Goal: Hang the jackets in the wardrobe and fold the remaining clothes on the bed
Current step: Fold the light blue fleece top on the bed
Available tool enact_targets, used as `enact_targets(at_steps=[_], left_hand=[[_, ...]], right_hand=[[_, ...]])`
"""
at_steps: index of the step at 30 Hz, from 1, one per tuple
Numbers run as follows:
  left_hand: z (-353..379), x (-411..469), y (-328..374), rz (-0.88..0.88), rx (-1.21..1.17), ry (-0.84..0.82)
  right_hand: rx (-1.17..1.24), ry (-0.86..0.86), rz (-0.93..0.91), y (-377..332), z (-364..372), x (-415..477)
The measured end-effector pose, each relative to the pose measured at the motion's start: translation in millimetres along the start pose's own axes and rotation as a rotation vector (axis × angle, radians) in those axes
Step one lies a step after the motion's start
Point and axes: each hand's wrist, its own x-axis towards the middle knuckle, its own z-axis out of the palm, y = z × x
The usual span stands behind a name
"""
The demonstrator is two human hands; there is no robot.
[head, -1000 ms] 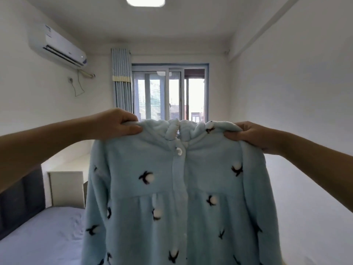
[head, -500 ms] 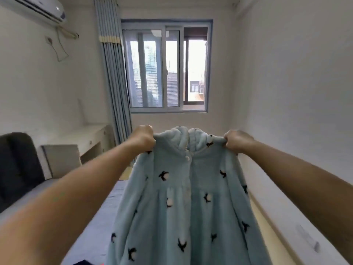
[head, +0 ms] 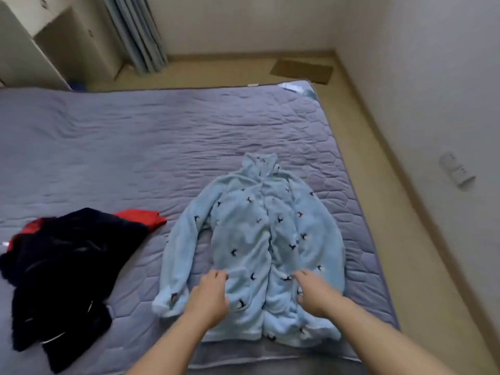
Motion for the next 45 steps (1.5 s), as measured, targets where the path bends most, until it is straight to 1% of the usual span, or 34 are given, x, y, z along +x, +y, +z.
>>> enact_targets(at_steps=[2, 4, 6, 8, 10, 12, 13, 15, 16, 18, 19, 20, 21, 22, 24, 26, 27, 28, 29, 30, 32, 33, 35, 36, 38, 39, 40, 41, 42, 43, 45], left_hand=[[68.3, 0.2, -19.6, -0.007, 0.078, -0.086], [124.1, 5.7, -34.6, -0.008, 0.182, -0.132], [163.5, 16.2, -48.1, -0.014, 0.302, -0.175], [192.1, 27.8, -61.4, -0.023, 0.446, -0.216], [206.3, 41.3, -73.5, 0.005, 0.486, -0.112], [214.0, 55.9, -84.0, 0.053, 0.470, 0.015], [215.6, 62.7, -87.5, 0.089, 0.450, 0.080], [215.3, 76.9, -92.9, 0.149, 0.416, 0.212], [211.1, 84.2, -92.3, 0.156, 0.393, 0.259], [198.0, 91.9, -90.0, 0.139, 0.323, 0.244], [190.5, 92.0, -90.0, 0.128, 0.291, 0.220], [182.9, 89.6, -91.1, 0.119, 0.281, 0.195], [174.9, 84.1, -92.0, 0.119, 0.309, 0.133], [167.5, 76.1, -91.5, 0.138, 0.351, 0.026], [155.1, 54.9, -82.3, 0.162, 0.378, -0.284], [147.8, 33.6, -64.9, 0.169, 0.352, -0.547], [147.4, 23.9, -56.3, 0.180, 0.375, -0.620], [149.7, 15.9, -49.7, 0.192, 0.423, -0.641], [154.1, 8.6, -46.0, 0.197, 0.486, -0.626], [160.0, 2.1, -44.8, 0.185, 0.549, -0.592], [176.4, -7.4, -48.3, 0.121, 0.604, -0.489], [186.3, -12.1, -51.8, 0.078, 0.582, -0.428], [208.1, -19.4, -62.4, -0.056, 0.459, -0.305], [218.3, -23.0, -68.1, -0.158, 0.367, -0.258], [235.2, -28.3, -77.5, -0.416, 0.117, -0.211], [243.6, -29.5, -81.2, -0.515, -0.001, -0.195], [250.6, -29.3, -84.0, -0.568, -0.072, -0.170], [255.5, -27.6, -86.2, -0.585, -0.094, -0.125], [257.1, -24.6, -88.6, -0.590, -0.089, -0.069], [255.8, -22.0, -90.4, -0.604, -0.075, -0.019], [249.9, -19.4, -95.0, -0.664, -0.101, 0.031]], right_hand=[[-0.011, -0.106, 0.002, 20.4, 70.5, 18.7], [-0.050, -0.137, -0.006, 35.2, 124.4, 35.8], [-0.162, -0.142, 0.023, 48.3, 158.3, 51.7], [-0.327, -0.139, 0.062, 59.6, 183.0, 67.5], [-0.445, -0.076, 0.089, 68.5, 202.2, 84.4], [-0.501, 0.008, 0.089, 74.1, 214.3, 98.4], [-0.524, 0.098, 0.065, 76.7, 217.7, 104.5], [-0.572, 0.332, -0.029, 79.9, 215.3, 115.2], [-0.604, 0.421, -0.056, 80.9, 210.6, 118.4], [-0.573, 0.315, -0.040, 81.5, 195.1, 120.1], [-0.563, 0.216, -0.032, 84.0, 186.7, 118.4], [-0.563, 0.146, -0.038, 87.2, 176.3, 115.1], [-0.573, 0.102, -0.027, 90.5, 163.6, 107.8], [-0.588, 0.068, -0.004, 93.6, 150.5, 98.9], [-0.619, -0.050, 0.063, 102.1, 131.3, 77.2], [-0.615, -0.272, 0.183, 106.7, 120.7, 54.2], [-0.649, -0.379, 0.229, 108.4, 120.5, 43.3], [-0.721, -0.437, 0.254, 111.2, 124.1, 33.5], [-0.798, -0.431, 0.255, 115.8, 130.0, 24.7], [-0.846, -0.368, 0.253, 122.2, 136.8, 18.2], [-0.841, -0.173, 0.249, 137.2, 150.7, 7.7], [-0.838, -0.099, 0.239, 146.2, 159.0, 3.2], [-0.792, -0.036, 0.268, 164.5, 179.4, -2.6], [-0.723, -0.038, 0.329, 171.9, 189.8, -4.7], [-0.506, -0.049, 0.460, 180.8, 206.7, -6.3], [-0.413, -0.031, 0.474, 184.0, 212.9, -4.6], [-0.371, 0.014, 0.442, 187.8, 217.6, -2.1], [-0.402, 0.059, 0.399, 193.2, 218.6, 1.1], [-0.490, 0.082, 0.373, 199.3, 215.9, 3.9], [-0.610, 0.063, 0.380, 204.9, 211.0, 3.9], [-0.822, -0.049, 0.476, 211.6, 199.0, -1.6]])
